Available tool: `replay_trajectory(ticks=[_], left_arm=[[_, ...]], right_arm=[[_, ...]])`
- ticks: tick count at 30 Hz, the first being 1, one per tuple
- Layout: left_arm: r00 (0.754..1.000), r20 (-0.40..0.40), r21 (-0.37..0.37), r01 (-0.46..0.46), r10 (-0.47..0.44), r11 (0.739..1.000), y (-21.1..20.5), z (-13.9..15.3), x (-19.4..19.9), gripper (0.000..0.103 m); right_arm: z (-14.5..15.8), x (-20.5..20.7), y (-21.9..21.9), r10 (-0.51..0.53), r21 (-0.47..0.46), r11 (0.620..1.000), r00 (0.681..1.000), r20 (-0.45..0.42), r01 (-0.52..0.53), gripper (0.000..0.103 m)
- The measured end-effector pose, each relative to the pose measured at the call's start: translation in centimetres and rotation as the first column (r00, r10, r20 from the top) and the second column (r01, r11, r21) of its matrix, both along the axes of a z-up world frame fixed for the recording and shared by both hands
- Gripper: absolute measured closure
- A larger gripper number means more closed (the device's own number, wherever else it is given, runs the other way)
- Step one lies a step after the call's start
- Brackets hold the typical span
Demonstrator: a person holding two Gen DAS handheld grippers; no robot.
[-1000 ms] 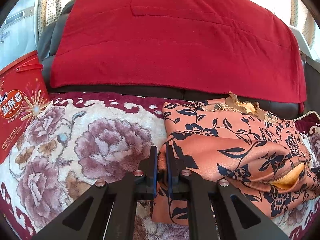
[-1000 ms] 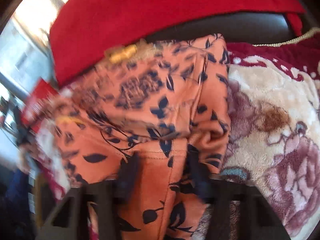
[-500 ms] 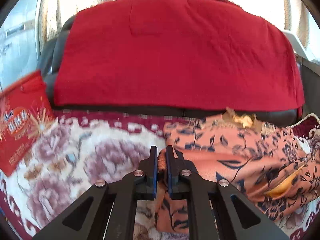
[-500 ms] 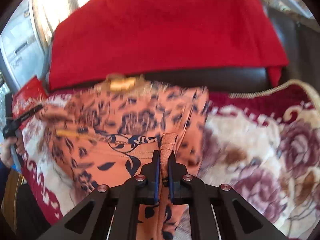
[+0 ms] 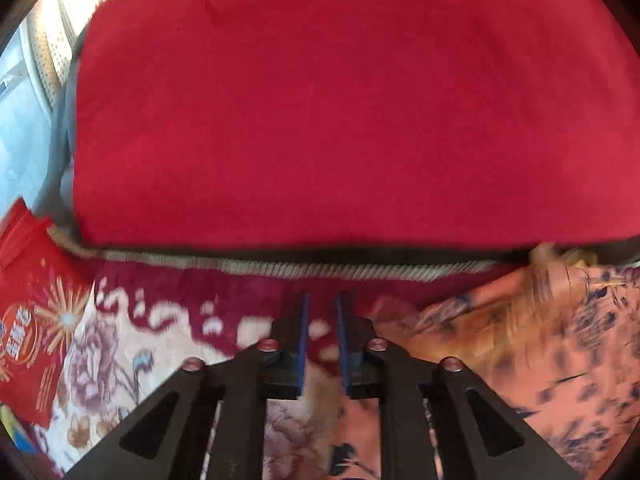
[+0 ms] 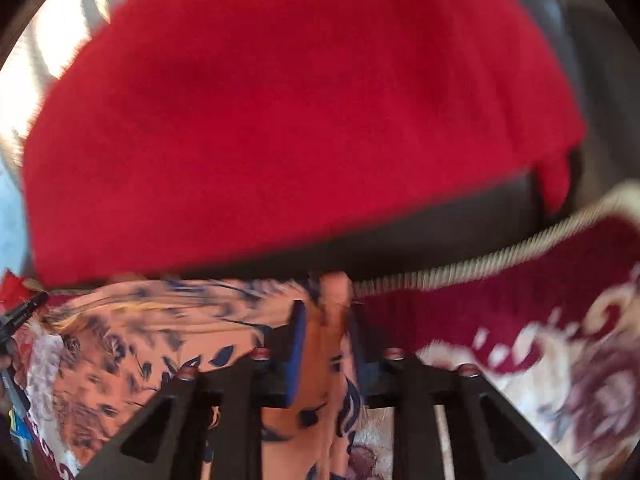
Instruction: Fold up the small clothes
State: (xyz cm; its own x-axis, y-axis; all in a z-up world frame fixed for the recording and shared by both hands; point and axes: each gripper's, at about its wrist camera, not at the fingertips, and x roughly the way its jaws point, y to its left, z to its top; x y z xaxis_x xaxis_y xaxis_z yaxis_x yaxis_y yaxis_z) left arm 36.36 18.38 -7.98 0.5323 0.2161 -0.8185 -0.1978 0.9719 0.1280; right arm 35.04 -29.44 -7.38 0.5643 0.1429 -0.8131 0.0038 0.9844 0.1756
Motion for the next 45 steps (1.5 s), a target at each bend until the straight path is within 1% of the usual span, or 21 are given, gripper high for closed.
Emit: replay_trajectory(ticks=[2, 3, 5, 8, 10, 14, 15, 18, 19, 20, 22, 24, 26, 27, 28, 29, 30, 32, 37, 39, 45], left_arm=[[0.999, 0.033, -0.033, -0.019, 0.020, 0.999, 1.3, -0.4, -1.9, 0.076], [0.998, 0.051, -0.034, -0.029, 0.031, 0.999, 1.9, -0.3, -2.9, 0.069], [0.992, 0.108, -0.039, -0.056, 0.060, 0.998, 3.6, 0.3, -6.8, 0.053], [0.986, 0.142, -0.110, -0.066, 0.081, 0.992, 4.9, 0.1, -12.9, 0.051], [0.986, 0.123, -0.208, -0.082, 0.109, 0.975, 5.3, -1.2, -17.4, 0.049], [0.980, 0.079, -0.459, -0.127, 0.183, 0.879, 3.6, -4.0, -23.1, 0.049], [0.977, 0.083, -0.505, -0.127, 0.194, 0.854, 2.9, -4.4, -23.4, 0.049], [0.968, 0.109, -0.568, -0.128, 0.228, 0.813, 1.1, -4.3, -22.5, 0.046], [0.966, 0.106, -0.577, -0.135, 0.238, 0.806, 0.7, -4.3, -22.0, 0.035], [0.960, 0.093, -0.576, -0.164, 0.264, 0.801, 0.3, -4.5, -21.2, 0.030], [0.946, 0.072, -0.594, -0.213, 0.315, 0.776, 0.2, -4.9, -19.9, 0.026], [0.935, 0.031, -0.598, -0.267, 0.354, 0.756, 0.5, -5.5, -18.9, 0.024], [0.925, 0.018, -0.610, -0.291, 0.381, 0.737, 1.1, -6.0, -18.0, 0.028], [0.924, 0.013, -0.611, -0.296, 0.383, 0.734, 1.3, -6.1, -18.0, 0.037], [0.921, 0.000, -0.591, -0.313, 0.388, 0.743, 1.4, -6.2, -17.8, 0.060], [0.927, -0.007, -0.591, -0.306, 0.375, 0.746, 1.5, -6.2, -17.5, 0.069], [0.932, -0.008, -0.607, -0.293, 0.362, 0.739, 1.6, -6.2, -17.3, 0.072], [0.935, -0.006, -0.602, -0.286, 0.354, 0.746, 1.5, -6.0, -17.0, 0.081], [0.944, 0.048, -0.539, -0.251, 0.326, 0.804, 0.9, -4.0, -16.6, 0.087], [0.940, 0.129, -0.525, -0.206, 0.317, 0.826, 0.6, -1.1, -17.4, 0.088], [0.901, 0.347, -0.464, -0.077, 0.261, 0.883, -1.5, 8.1, -24.8, 0.088]], right_arm=[[-0.4, -2.4, -0.5, -0.010, 0.051, 0.999, 0.999, 0.032, 0.008, 0.047], [-0.2, -4.0, -0.9, -0.020, 0.067, 0.998, 0.998, 0.059, 0.016, 0.027], [0.4, -7.3, -2.0, -0.040, 0.091, 0.995, 0.994, 0.099, 0.031, 0.026], [1.7, -14.4, -4.1, -0.097, 0.223, 0.973, 0.985, 0.140, 0.064, 0.026], [1.5, -18.6, -4.4, -0.112, 0.333, 0.941, 0.987, 0.113, 0.069, 0.026], [-0.9, -24.7, -2.6, -0.124, 0.511, 0.854, 0.992, 0.018, 0.098, 0.026], [-1.5, -25.2, -1.7, -0.128, 0.551, 0.828, 0.992, 0.001, 0.106, 0.026], [-2.9, -23.9, 0.0, -0.156, 0.623, 0.769, 0.987, -0.037, 0.144, 0.026], [-3.2, -23.1, 0.3, -0.166, 0.644, 0.748, 0.985, -0.053, 0.161, 0.026], [-3.8, -22.2, 0.5, -0.196, 0.657, 0.728, 0.978, -0.077, 0.198, 0.026], [-5.1, -20.8, 0.3, -0.287, 0.691, 0.651, 0.945, -0.157, 0.313, 0.026], [-6.6, -20.5, -0.3, -0.366, 0.738, 0.543, 0.904, -0.221, 0.400, 0.027], [-6.7, -20.1, -0.5, -0.380, 0.764, 0.504, 0.898, -0.223, 0.403, 0.027], [-6.6, -20.0, -0.4, -0.384, 0.755, 0.509, 0.894, -0.230, 0.413, 0.029], [-6.6, -19.7, -0.4, -0.388, 0.743, 0.518, 0.890, -0.238, 0.424, 0.040], [-6.6, -19.4, -0.4, -0.388, 0.730, 0.529, 0.888, -0.247, 0.434, 0.052], [-7.0, -18.9, -0.4, -0.383, 0.707, 0.543, 0.883, -0.271, 0.453, 0.071], [-7.5, -18.3, -0.4, -0.383, 0.694, 0.554, 0.881, -0.279, 0.460, 0.079], [-4.5, -17.0, 0.4, -0.341, 0.606, 0.693, 0.919, -0.200, 0.389, 0.089], [-1.7, -17.1, 0.6, -0.322, 0.595, 0.731, 0.937, -0.132, 0.335, 0.090], [6.0, -20.2, 1.2, -0.274, 0.596, 0.775, 0.961, 0.020, 0.209, 0.091]])
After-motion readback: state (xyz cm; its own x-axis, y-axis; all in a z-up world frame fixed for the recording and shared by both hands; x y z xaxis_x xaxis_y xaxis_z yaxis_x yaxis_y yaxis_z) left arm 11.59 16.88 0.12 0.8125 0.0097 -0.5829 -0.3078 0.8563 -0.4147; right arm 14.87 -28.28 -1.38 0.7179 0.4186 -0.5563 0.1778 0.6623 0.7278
